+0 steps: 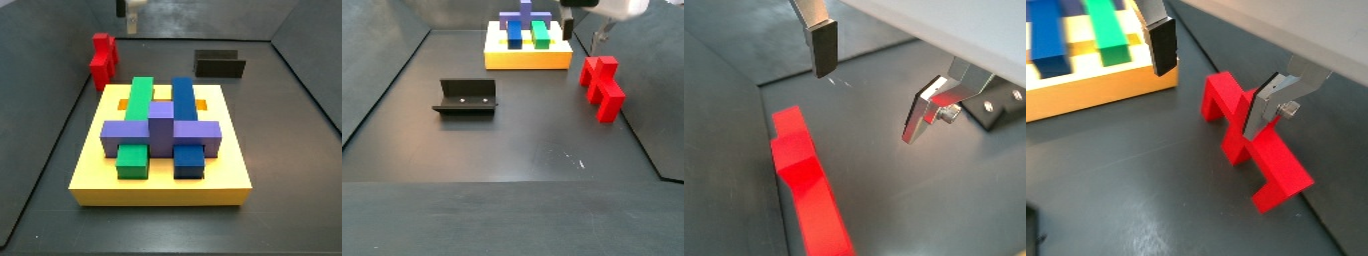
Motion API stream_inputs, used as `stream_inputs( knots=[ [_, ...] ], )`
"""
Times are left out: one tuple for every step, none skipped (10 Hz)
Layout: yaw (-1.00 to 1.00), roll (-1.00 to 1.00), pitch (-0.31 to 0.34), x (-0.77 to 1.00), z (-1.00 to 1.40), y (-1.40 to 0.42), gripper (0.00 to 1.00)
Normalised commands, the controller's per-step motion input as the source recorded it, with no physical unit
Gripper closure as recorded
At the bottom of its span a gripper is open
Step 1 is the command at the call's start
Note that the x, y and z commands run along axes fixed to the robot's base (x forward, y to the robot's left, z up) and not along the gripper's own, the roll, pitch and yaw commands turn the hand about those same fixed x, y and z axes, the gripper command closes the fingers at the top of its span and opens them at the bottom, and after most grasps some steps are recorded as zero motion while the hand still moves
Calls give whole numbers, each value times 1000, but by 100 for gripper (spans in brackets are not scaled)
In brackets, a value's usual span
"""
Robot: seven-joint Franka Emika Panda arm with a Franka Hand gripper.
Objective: Pick up the red object. Move up. Move to above the board. Insert the red object.
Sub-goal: Pick up the red object.
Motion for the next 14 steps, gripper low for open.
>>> stream_inputs(
  knots=[
    [-746,-204,0,-329,-560,0,0],
    [-709,-183,0,-334,-454,0,0],
    [-674,-80,0,-349,-220,-49,0],
    [-649,-49,10,-394,-103,-34,0],
    [-637,0,3,-440,-9,-29,0],
    [-611,0,0,-460,0,-57,0],
    [-586,0,7,-460,0,-91,0],
    [-494,0,0,-280,-11,-40,0],
    [-260,0,-11,-146,-143,0,0],
    [-149,0,-26,-91,-194,31,0],
    [-94,-1,-20,0,-240,114,0],
    [-26,-36,-19,0,-226,174,0],
    [0,-73,-16,0,-220,160,0],
    [0,-66,-19,0,-191,177,0]
  ],
)
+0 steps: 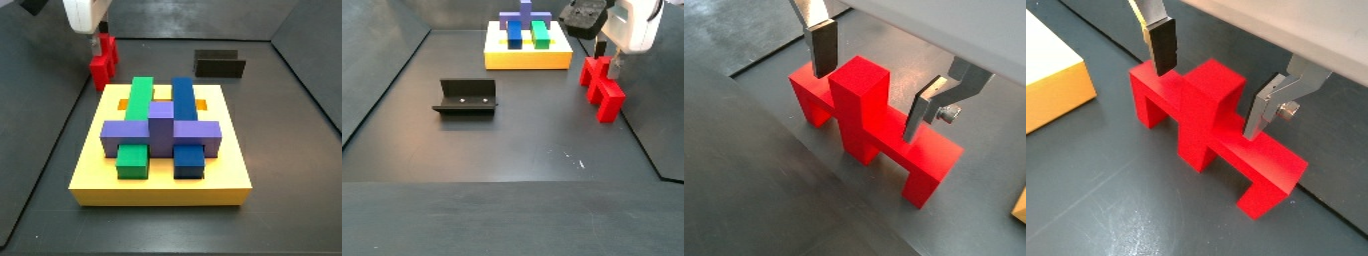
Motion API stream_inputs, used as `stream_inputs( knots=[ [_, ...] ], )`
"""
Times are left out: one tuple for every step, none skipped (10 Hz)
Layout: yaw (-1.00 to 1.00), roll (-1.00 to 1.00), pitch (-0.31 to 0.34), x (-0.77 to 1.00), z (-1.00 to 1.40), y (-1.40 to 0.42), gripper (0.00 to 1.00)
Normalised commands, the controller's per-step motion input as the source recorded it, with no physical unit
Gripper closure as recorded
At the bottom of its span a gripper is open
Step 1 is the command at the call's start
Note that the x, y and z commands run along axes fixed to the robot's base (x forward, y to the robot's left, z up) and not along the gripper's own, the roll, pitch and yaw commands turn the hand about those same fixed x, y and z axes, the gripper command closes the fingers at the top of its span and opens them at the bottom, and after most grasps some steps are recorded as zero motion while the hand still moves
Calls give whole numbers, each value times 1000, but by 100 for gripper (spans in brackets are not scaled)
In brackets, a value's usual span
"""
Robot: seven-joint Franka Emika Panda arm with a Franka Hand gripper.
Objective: Pick up the red object. Move up. Move to above the board. Insert the red object.
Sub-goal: Pick up the red object.
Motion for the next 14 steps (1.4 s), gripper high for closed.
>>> stream_inputs(
  knots=[
    [0,-121,-30,0,-123,174,0],
    [0,-146,-34,0,-66,146,0],
    [0,-69,-26,0,0,54,0],
    [0,0,0,0,0,0,0],
    [0,0,0,0,0,0,100],
    [0,0,0,0,0,0,100],
    [0,0,0,0,0,0,100],
    [0,0,0,0,0,0,100],
    [0,0,0,0,0,0,100],
    [0,0,0,0,0,0,100],
    [0,0,0,0,0,0,100],
    [0,0,0,0,0,0,100],
    [0,0,0,0,0,0,100],
    [0,0,0,0,0,0,100]
  ],
)
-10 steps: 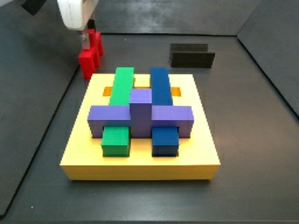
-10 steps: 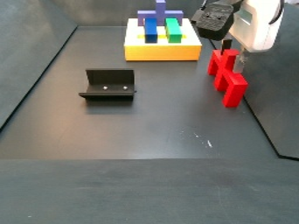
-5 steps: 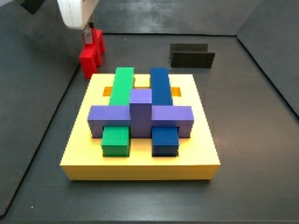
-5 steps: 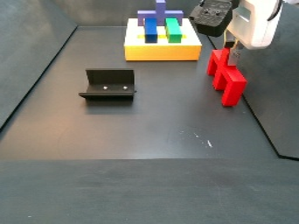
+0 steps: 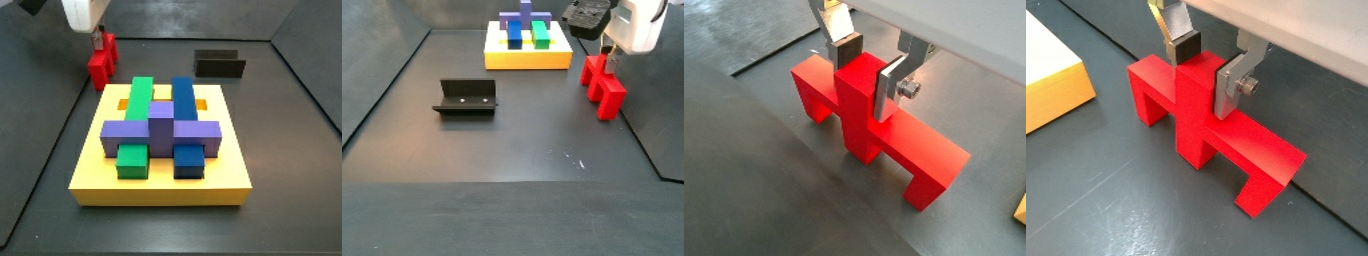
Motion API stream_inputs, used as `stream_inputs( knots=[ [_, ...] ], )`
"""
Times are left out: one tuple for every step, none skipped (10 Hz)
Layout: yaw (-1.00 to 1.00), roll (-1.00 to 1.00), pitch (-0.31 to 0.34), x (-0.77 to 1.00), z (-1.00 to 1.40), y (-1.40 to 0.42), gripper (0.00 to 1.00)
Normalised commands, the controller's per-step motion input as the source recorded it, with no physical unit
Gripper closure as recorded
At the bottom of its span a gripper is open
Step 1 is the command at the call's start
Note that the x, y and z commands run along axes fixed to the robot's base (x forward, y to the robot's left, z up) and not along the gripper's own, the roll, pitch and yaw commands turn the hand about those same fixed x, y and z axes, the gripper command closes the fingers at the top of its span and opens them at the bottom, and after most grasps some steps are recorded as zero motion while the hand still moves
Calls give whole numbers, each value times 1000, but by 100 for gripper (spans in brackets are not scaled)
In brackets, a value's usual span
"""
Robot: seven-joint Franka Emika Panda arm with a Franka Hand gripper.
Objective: Pick up the red object. Move up. Move to above the board. Insert the red object.
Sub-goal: Pick up the red object, then move up, then move to above the board.
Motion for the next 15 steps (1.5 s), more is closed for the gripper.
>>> stream_inputs(
  knots=[
    [0,0,0,0,0,0,100],
    [0,0,0,0,0,0,100],
    [0,0,0,0,0,0,100],
    [0,0,0,0,0,0,100],
    [0,0,0,0,0,0,100],
    [0,0,0,0,0,0,100],
    [0,0,0,0,833,0,100],
    [-39,5,6,14,820,-51,100],
    [-42,3,40,-43,730,-56,100],
    [-18,-9,31,-65,395,-32,100],
    [0,0,0,0,1400,0,100],
    [6,-2,38,-14,1400,5,100],
    [-3,-17,44,-78,1400,-8,100],
    [-3,-34,7,-66,1400,0,100],
    [-6,-35,60,8,968,2,100]
  ],
)
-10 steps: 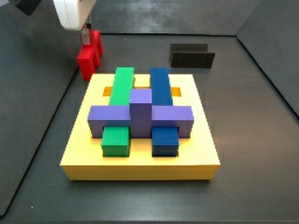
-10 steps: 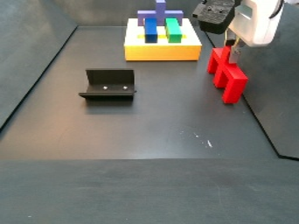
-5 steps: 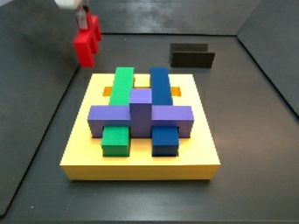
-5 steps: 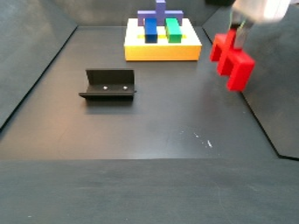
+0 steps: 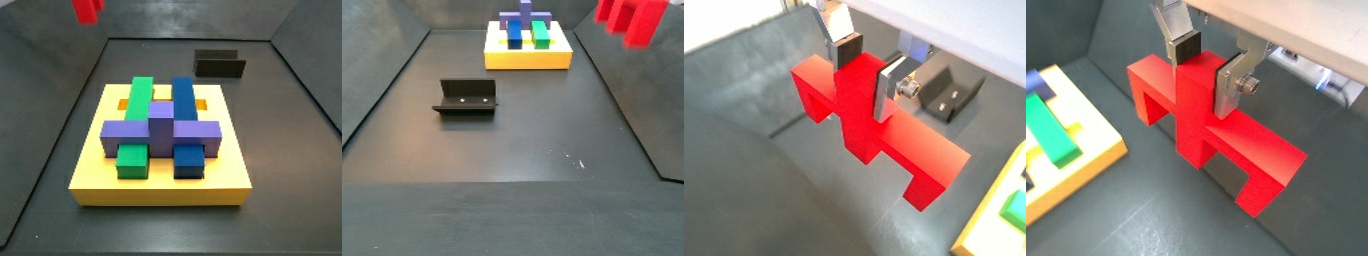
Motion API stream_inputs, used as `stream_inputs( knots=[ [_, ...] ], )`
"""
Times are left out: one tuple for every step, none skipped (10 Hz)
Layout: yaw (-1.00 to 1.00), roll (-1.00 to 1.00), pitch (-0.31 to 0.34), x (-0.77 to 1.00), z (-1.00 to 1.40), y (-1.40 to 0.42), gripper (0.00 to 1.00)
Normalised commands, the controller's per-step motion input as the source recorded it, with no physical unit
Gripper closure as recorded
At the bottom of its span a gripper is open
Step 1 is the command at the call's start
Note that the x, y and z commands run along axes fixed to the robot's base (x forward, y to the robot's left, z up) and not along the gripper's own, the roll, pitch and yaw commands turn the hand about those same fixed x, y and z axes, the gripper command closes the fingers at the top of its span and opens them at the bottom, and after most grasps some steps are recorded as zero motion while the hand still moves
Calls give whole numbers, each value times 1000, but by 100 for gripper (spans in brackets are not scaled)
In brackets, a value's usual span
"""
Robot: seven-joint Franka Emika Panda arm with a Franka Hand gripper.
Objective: Pick up the red object. Move up. Move to above the board. Insert the red object.
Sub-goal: Move to above the board.
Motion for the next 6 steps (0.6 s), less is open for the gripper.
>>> stream_inputs(
  knots=[
    [-12,-30,120,31,502,-7,100],
    [-4,-22,112,31,280,-4,100],
    [-8,-21,96,6,186,-6,100],
    [1000,-17,22,1012,249,-1400,100],
    [1000,-11,24,1013,223,-1400,100],
    [1000,-1,43,1090,189,-1400,100]
  ],
)
